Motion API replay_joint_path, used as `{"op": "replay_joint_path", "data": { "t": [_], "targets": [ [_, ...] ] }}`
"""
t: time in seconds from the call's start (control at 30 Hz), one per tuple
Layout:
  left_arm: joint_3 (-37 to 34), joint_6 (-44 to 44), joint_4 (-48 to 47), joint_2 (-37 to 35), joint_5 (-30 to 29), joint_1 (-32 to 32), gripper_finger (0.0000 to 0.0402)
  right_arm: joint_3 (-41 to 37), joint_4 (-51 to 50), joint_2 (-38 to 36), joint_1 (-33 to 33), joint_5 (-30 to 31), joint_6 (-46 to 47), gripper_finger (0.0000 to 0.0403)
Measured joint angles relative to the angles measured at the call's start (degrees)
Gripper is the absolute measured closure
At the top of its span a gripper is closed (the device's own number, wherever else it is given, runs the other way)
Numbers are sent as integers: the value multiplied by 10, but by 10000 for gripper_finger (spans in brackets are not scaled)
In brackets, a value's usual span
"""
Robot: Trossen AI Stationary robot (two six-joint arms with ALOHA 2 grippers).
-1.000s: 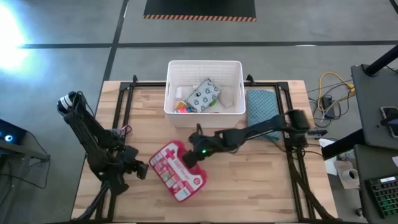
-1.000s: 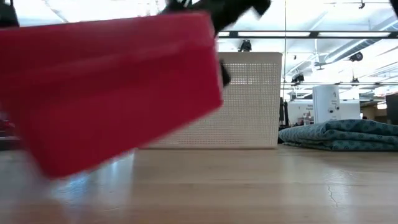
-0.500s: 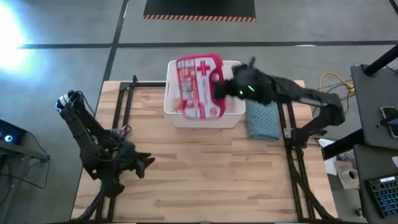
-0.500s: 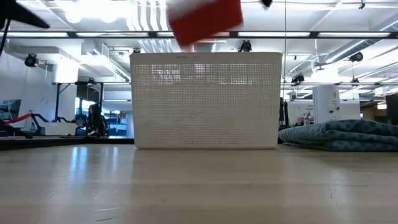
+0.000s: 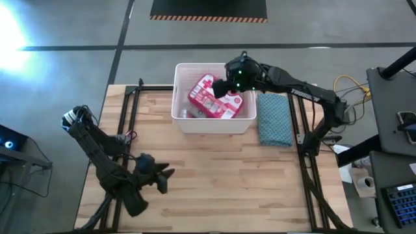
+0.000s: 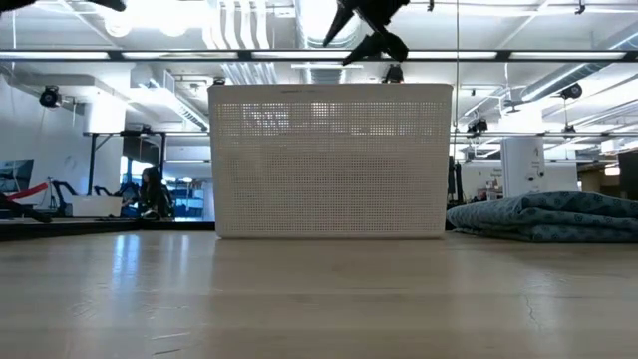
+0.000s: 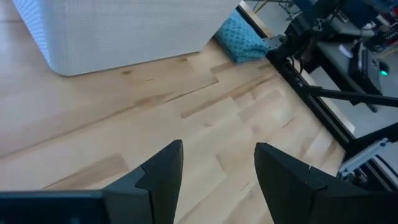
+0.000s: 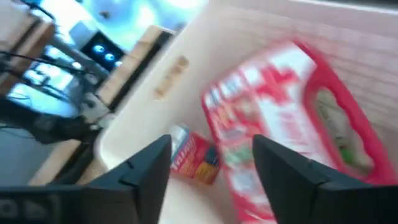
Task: Pick & place medical supplies in basket/bin
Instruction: Return to Home Position
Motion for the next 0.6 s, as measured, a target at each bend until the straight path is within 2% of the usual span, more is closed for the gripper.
{"op": "replay_joint_path", "data": {
  "t": [0.07, 0.2, 0.37, 0.47, 0.6],
  "targets": [
    [22, 12, -3, 21, 0, 10, 222, 20, 0, 3, 9, 9, -8, 163],
    [58, 51, -4, 49, -3, 40, 222, 68, -33, -10, 29, 85, -68, 116],
    [98, 139, 5, 58, -3, 104, 222, 122, -130, -76, 109, 131, -120, 83],
    [128, 286, 59, 49, 22, 143, 223, 119, -186, -116, 179, 119, -117, 79],
    [127, 518, 221, 29, 113, 201, 238, 76, -246, -183, 300, 100, -66, 87]
  ]
}}
